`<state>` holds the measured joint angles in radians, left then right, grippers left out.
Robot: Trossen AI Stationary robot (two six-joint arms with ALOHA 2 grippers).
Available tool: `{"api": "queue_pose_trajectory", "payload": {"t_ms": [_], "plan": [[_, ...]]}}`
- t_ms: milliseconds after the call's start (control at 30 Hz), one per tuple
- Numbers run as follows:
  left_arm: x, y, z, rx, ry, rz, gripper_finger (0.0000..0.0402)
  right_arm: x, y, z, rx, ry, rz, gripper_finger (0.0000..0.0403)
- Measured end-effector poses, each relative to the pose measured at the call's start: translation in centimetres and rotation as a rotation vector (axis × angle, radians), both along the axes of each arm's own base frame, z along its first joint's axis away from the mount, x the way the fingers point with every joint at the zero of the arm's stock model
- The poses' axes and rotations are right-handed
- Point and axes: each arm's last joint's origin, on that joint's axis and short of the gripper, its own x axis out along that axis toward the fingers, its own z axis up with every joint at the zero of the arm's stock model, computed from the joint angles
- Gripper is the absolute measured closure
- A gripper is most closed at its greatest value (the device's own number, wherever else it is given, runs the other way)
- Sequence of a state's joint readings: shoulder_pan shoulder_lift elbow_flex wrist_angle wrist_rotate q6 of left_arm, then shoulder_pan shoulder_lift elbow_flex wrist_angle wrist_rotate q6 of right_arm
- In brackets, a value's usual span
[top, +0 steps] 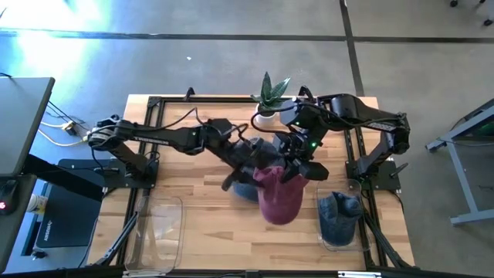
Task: Pick & Place hat
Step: Put the red cap into the left transparent bin
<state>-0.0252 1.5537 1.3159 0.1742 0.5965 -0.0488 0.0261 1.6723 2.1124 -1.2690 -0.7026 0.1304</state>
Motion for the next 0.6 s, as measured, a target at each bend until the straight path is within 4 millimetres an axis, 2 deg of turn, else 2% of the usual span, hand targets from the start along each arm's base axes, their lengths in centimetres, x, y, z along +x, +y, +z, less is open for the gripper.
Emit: {"api": "queue_pose_trajectory", "payload": {"t_ms": [233,267,433,500,600], "plan": [[-1.0,-0.5,0.9,-0.035,-0.017,-0.243,0.0374,-0.4,0.1,0.0,0.002,0.025,0.003,0.0394],[-1.2,-0.5,1.2,-0.04,-0.032,-0.275,0.0387,-0.4,0.2,-0.1,0.002,0.03,0.007,0.0391],[-1.9,-0.7,2.3,-0.098,-0.047,-0.364,0.0379,-0.2,0.9,0.0,-0.034,-0.017,0.033,0.0388],[-2.1,-0.7,2.7,-0.099,-0.062,-0.371,0.038,0.1,1.0,0.0,-0.08,-0.033,-0.018,0.0385],[-2.2,-0.7,2.7,-0.113,-0.036,-0.371,0.0393,0.1,1.1,0.0,-0.119,-0.044,-0.04,0.0364]]}}
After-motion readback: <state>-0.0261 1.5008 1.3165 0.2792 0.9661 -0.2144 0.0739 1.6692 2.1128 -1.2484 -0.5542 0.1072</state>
